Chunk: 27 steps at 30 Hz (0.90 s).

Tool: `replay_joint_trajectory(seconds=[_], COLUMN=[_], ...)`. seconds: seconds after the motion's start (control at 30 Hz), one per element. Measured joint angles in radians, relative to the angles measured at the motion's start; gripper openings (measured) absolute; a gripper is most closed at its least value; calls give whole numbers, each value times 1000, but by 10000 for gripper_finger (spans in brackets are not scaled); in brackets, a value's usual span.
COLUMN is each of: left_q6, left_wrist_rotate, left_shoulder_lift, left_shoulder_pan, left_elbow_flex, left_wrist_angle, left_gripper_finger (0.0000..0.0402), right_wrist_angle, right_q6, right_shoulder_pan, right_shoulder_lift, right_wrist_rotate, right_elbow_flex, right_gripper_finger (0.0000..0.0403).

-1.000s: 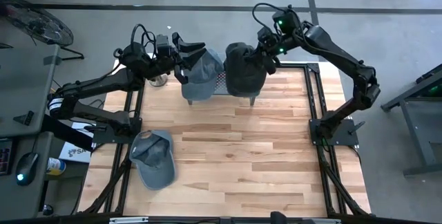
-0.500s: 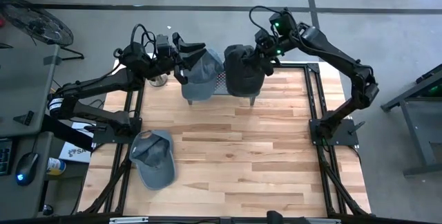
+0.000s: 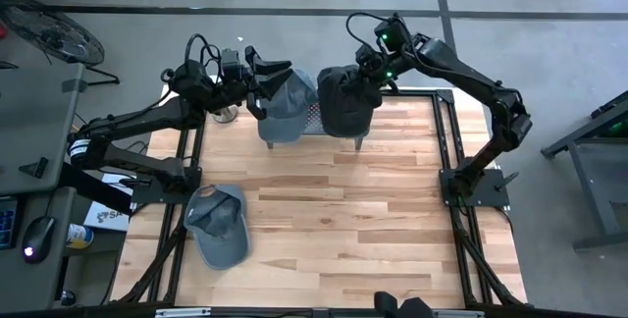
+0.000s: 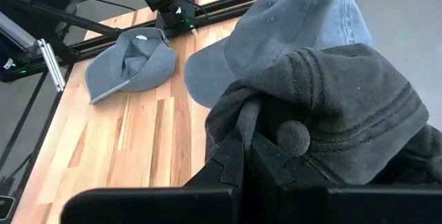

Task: Pick & Place hat
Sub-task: Stack the black cap on top of the other black cap on the shelf

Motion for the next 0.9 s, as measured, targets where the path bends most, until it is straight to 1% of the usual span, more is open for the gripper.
replay_joint_trajectory(seconds=[0.13, 0.33, 0.5, 0.67, 0.77, 0.9], left_q6=[0, 0, 0, 0, 0, 0], left_wrist_rotate=[0, 0, -1, -1, -1, -1], left_shoulder_lift=[0, 0, 0, 0, 0, 0], left_shoulder_pan=[0, 0, 0, 0, 0, 0], left_elbow_flex=[0, 0, 0, 0, 0, 0], left_wrist_angle=[0, 1, 0, 1, 1, 1], left_gripper_finger=[101, 101, 101, 101, 101, 101], right_wrist_angle=[-1, -3, -4, -4, -4, -4], right_q6=[0, -14, -33, -47, -66, -72], right_shoulder_pan=[0, 0, -7, -6, -7, -6], right_shoulder_lift=[15, 15, 15, 15, 15, 15], right_wrist_rotate=[8, 78, 89, 130, 138, 181], right_elbow_flex=[0, 0, 0, 0, 0, 0], right_gripper_finger=[0, 0, 0, 0, 7, 25])
